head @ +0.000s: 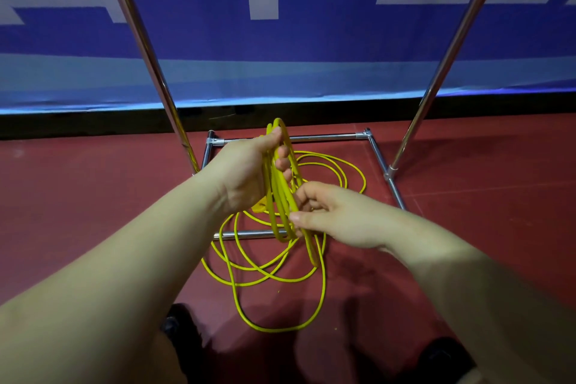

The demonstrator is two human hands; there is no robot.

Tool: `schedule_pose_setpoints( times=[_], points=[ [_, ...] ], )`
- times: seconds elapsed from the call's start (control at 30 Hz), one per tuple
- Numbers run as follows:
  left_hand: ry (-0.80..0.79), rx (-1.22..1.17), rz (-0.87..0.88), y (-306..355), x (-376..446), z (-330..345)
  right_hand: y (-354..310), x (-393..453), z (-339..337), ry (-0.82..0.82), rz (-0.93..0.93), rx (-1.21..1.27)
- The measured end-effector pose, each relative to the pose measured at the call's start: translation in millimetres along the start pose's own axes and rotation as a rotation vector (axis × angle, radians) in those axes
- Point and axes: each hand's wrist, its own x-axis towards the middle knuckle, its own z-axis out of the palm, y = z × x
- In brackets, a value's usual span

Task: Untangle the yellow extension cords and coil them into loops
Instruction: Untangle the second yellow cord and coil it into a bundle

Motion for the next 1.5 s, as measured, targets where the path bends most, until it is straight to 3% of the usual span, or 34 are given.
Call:
schedule_pose_setpoints(
  times=[0.13, 0.2, 0.27, 0.47, 0.53, 0.7, 0.87, 1.0, 1.17, 1.33, 1.43, 1.5],
  points=[
    [0.042, -0.107, 0.053, 9, 1, -9, 13, -3, 0, -0.066, 0.104, -0.343],
    [0.071, -0.163, 0.091, 18, 1, -18, 27, -6, -5, -0.146, 0.233, -0.603],
    [0.082, -0.199, 0.127, 26, 0, -28, 39, -11, -11, -0.195, 0.36, -0.712],
    [0.174, -0.113, 0.14, 35, 0, -50, 47, -18, -40, 0.145, 0.323, -0.712],
    [0.193, -0.057, 0.159, 35, 0, -53, 45, -18, -45, 0.239, 0.325, -0.565],
    [0.155, -0.008, 0.195, 35, -6, -51, 24, -20, -46, 0.436, 0.398, 0.237],
    [0.091, 0.276, 0.24, 22, -10, -39, -3, -21, -42, 0.41, 0.377, 0.876],
    [-0.051, 0.455, 0.18, 5, -10, -27, -17, -15, -42, 0.428, 0.283, 1.233],
    [-0.131, 0.706, 0.168, -11, -6, -17, -15, -3, -47, 0.527, 0.223, 1.433],
    [-0.195, 0.704, 0.118, -13, -8, -8, -15, 1, -54, 0.594, 0.18, 1.553],
    [-0.2, 0.722, 0.091, -15, -7, -3, -17, 3, -56, 0.614, 0.154, 1.541],
    [-0.164, 0.659, 0.083, -15, -5, -2, -17, 5, -53, 0.607, 0.162, 1.401]
  ],
)
